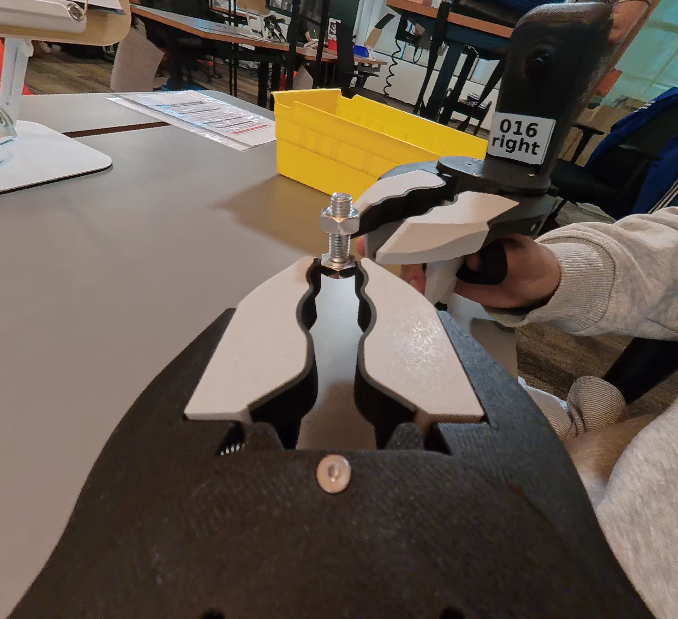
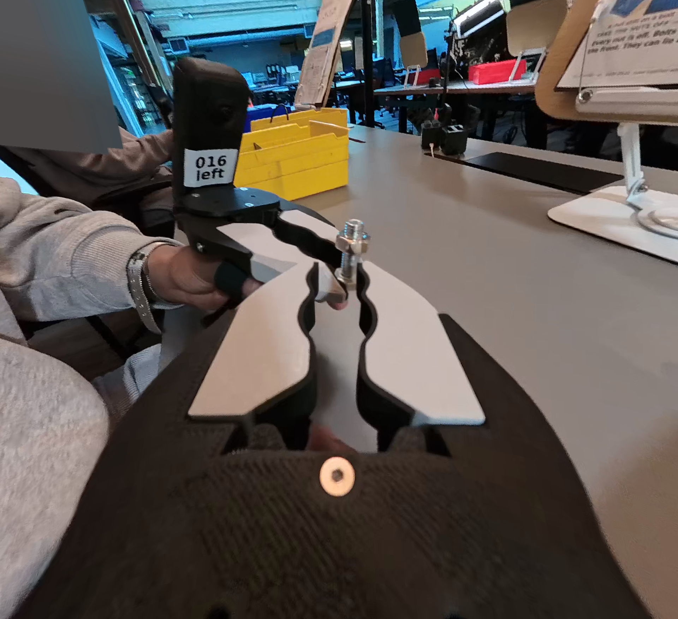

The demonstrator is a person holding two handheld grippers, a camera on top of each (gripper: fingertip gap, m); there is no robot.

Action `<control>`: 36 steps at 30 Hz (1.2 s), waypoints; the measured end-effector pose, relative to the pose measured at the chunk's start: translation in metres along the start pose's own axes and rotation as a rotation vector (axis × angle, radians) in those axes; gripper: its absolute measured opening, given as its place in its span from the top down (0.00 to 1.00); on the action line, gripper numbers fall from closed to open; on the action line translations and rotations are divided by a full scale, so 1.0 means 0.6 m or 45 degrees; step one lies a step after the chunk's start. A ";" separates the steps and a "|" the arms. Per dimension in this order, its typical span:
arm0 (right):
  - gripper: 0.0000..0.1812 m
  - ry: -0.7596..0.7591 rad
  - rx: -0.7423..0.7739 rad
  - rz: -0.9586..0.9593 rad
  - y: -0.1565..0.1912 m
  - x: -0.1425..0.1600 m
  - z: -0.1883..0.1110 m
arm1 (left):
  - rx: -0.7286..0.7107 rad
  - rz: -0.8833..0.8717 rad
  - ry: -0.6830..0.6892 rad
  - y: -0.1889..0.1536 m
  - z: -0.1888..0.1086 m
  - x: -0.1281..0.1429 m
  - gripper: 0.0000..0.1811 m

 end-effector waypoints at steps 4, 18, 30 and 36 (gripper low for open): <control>0.89 -0.004 -0.018 0.015 0.000 0.002 0.003 | 0.040 0.030 0.005 -0.008 0.002 0.000 0.90; 0.95 0.000 0.157 -0.082 -0.021 -0.083 -0.066 | -0.073 0.128 -0.114 -0.019 -0.007 -0.018 0.68; 0.95 0.759 0.984 0.637 -0.285 -0.014 -0.386 | -0.092 0.124 -0.080 -0.019 0.000 -0.011 0.75; 0.95 0.947 0.896 0.923 -0.314 0.087 -0.383 | -0.103 0.161 -0.048 -0.021 0.004 -0.007 0.76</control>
Point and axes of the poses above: each gripper's, where its closed fingertips meet, z out along the fingers, x out of its underside, y = z × x across the jaws, the point moved 7 cm from there along -z, back along the fingers, and after that the axes turned 9 degrees about y, right-handed, at the moved point
